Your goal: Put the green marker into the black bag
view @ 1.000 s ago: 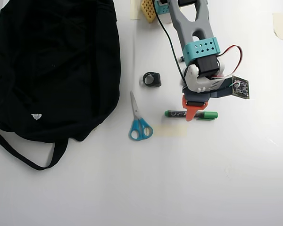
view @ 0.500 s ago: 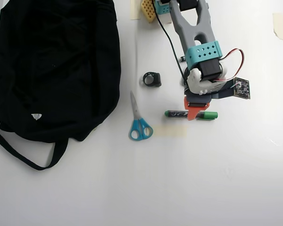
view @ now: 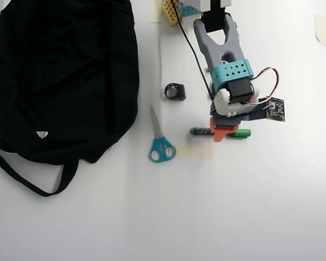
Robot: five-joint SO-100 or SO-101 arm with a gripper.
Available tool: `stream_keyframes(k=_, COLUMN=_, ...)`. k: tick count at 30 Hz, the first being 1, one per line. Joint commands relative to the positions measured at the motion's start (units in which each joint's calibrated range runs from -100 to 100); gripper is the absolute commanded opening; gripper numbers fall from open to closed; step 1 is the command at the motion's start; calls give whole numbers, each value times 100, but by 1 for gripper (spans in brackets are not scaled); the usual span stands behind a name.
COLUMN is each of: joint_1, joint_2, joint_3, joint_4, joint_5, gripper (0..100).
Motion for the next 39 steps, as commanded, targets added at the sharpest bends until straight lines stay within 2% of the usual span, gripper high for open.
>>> stream_keyframes(k=1, joint_1=67, joint_2=-106, joint_3=-361, joint_4=23, joint_5=44, gripper=25)
stream_keyframes(k=39, joint_1=149, joint_2=450, joint_3=-603, joint_4=-175, joint_5=117, gripper=26)
